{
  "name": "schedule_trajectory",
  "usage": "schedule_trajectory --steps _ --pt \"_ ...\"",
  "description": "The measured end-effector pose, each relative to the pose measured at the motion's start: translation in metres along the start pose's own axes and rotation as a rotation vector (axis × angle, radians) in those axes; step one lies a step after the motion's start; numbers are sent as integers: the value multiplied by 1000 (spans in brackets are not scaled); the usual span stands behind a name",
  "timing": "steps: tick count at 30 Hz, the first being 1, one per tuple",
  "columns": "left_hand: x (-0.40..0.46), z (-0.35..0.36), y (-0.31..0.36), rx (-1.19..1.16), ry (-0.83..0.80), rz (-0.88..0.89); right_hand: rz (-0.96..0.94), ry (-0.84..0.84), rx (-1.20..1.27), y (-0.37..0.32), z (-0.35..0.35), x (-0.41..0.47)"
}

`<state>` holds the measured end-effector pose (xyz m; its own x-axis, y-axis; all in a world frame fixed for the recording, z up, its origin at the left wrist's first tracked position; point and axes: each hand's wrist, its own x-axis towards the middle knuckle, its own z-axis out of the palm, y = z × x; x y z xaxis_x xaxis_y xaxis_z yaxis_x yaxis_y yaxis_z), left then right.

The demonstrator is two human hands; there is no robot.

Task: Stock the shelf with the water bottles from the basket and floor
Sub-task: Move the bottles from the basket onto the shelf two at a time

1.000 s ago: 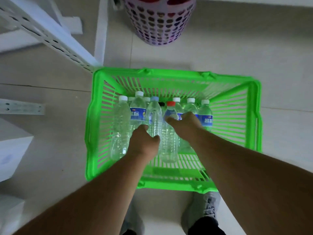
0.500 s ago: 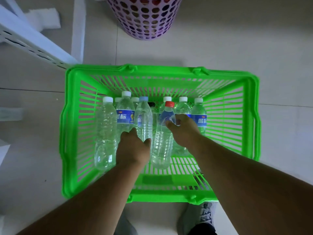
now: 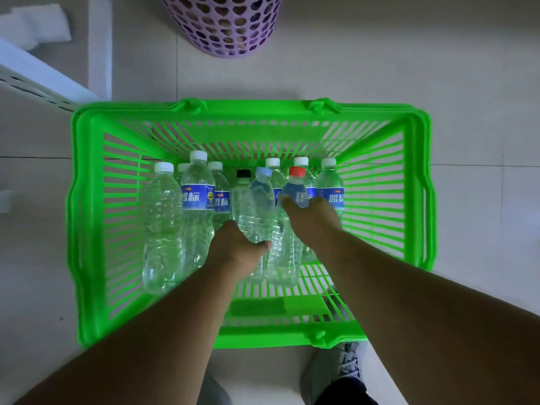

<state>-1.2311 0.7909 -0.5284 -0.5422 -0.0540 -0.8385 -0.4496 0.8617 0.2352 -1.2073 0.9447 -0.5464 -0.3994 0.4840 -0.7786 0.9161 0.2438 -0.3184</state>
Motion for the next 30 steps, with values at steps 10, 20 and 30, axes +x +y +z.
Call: schedule_trajectory --steps 10,20,30 --pt "-18 -17 -20 -153 -98 53 -65 75 108 8 -19 -9" --pt "-157 -122 7 -358 55 252 -364 132 215 -79 -116 -138" --pt "-401 -267 40 -528 155 471 -744 128 190 -184 -278 -398"
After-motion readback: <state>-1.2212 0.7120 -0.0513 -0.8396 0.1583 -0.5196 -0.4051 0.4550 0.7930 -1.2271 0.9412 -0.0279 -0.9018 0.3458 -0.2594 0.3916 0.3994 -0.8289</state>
